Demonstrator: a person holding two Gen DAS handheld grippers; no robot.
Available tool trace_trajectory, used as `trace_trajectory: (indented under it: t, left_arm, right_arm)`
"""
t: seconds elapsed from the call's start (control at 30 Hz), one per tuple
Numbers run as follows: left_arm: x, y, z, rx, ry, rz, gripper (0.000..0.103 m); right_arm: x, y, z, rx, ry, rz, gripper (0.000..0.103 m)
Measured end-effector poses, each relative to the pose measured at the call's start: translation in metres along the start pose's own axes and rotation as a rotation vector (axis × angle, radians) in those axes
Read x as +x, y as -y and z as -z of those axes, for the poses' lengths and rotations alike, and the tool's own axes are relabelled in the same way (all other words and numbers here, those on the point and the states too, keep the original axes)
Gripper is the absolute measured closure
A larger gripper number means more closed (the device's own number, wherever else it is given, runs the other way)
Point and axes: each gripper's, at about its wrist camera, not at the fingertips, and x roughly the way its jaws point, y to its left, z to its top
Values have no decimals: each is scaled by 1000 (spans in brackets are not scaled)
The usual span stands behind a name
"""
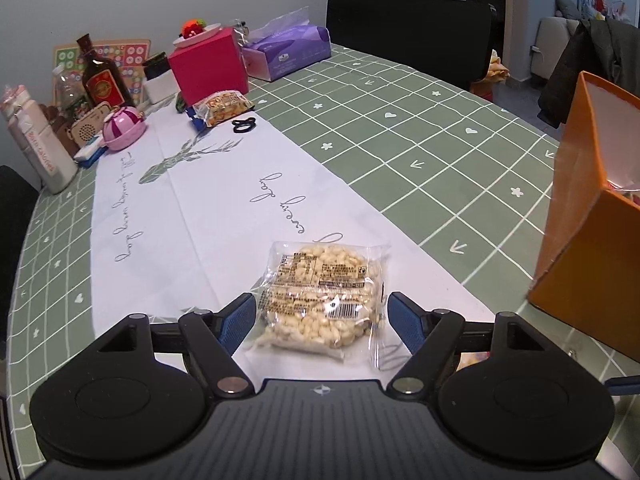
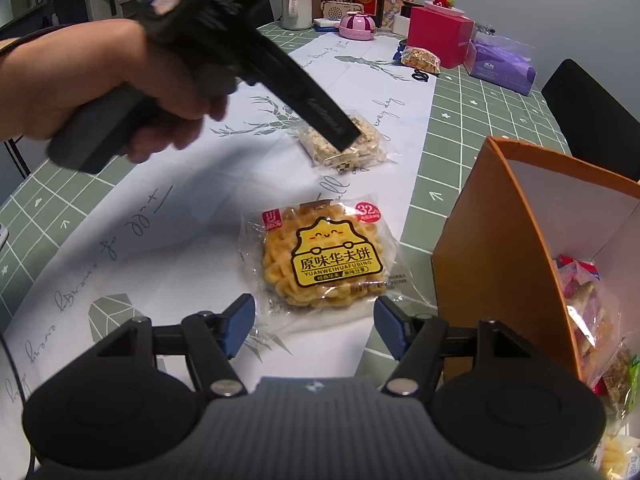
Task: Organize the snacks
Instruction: 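Grasp the clear peanut-candy bag with the left gripper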
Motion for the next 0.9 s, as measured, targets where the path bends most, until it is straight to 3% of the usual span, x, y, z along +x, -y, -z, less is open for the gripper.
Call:
trace_trajectory:
  t: [0.17, 0.33, 0.4, 0.5, 0.63, 0.9]
  left_arm:
    - [20, -4, -4, 0, -29, 3, 11]
    - [30, -12, -3, -73, -36, 19, 10]
    - [30, -12, -1, -67, -42, 14, 11]
    - [26, -14, 2, -78, -65, 31, 27]
    - [15, -19, 13, -73, -95, 24, 29]
    - [-15, -41, 54, -124, -134, -2, 29]
  right_arm:
    - [0, 7, -6, 29, 31, 13, 32]
    - [4, 7, -9, 16, 38, 26, 28]
    - [7, 5, -9, 2, 39, 27, 25]
    - [9, 1, -11, -20, 57, 21, 19]
    - [12, -7, -13, -115, 94, 21, 11]
    - [37, -10, -16, -132, 33, 43, 7]
